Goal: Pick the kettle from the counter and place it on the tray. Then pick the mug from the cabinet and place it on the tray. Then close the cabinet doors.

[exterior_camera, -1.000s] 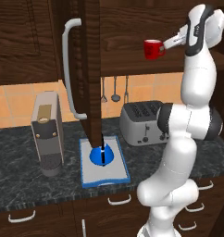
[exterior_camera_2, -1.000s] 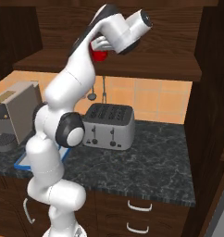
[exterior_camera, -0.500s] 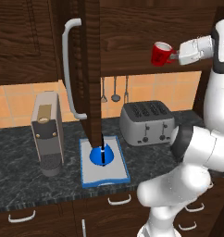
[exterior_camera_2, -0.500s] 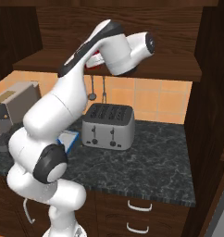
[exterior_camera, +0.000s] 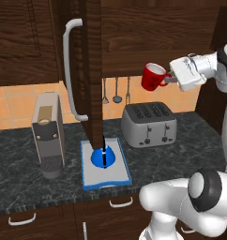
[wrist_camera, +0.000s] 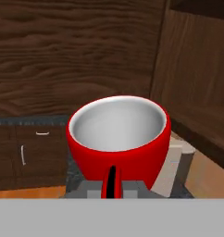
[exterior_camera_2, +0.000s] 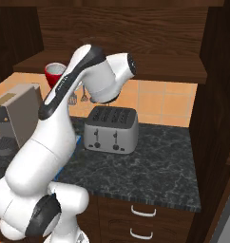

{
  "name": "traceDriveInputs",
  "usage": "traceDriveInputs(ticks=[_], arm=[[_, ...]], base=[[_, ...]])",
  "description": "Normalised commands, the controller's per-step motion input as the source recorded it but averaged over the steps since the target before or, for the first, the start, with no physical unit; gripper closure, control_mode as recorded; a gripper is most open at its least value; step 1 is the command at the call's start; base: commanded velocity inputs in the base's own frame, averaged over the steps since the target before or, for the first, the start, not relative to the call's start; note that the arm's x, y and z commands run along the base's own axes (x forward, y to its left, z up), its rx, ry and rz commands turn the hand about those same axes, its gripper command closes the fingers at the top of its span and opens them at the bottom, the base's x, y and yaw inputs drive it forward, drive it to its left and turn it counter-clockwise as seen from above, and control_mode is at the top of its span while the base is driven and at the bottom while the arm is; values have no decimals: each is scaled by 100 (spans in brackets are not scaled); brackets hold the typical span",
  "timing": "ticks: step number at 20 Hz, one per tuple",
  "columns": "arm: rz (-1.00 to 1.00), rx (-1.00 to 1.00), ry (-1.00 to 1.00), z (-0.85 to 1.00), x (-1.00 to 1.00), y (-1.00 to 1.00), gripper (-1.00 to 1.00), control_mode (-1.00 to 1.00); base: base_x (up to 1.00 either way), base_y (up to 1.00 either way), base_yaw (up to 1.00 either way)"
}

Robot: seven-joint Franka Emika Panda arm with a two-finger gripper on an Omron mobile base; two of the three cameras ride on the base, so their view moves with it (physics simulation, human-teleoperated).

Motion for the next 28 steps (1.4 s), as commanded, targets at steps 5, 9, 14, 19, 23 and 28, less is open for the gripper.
traceDriveInputs(ticks=[5, 9, 14, 19, 23, 28], arm=[[25, 0, 13, -85, -85, 57, 100, -100], [1, 0, 12, -100, -37, 83, 100, -100], [-10, 0, 15, -100, 0, 43, 100, -100], [0, 3, 24, -100, 16, 1, 100, -100], [1, 1, 26, -100, 24, 0, 100, -100], [2, 1, 18, -73, 45, 12, 100, -100]], base=[[0, 0, 0], [0, 0, 0], [0, 0, 0], [0, 0, 0], [0, 0, 0], [0, 0, 0]])
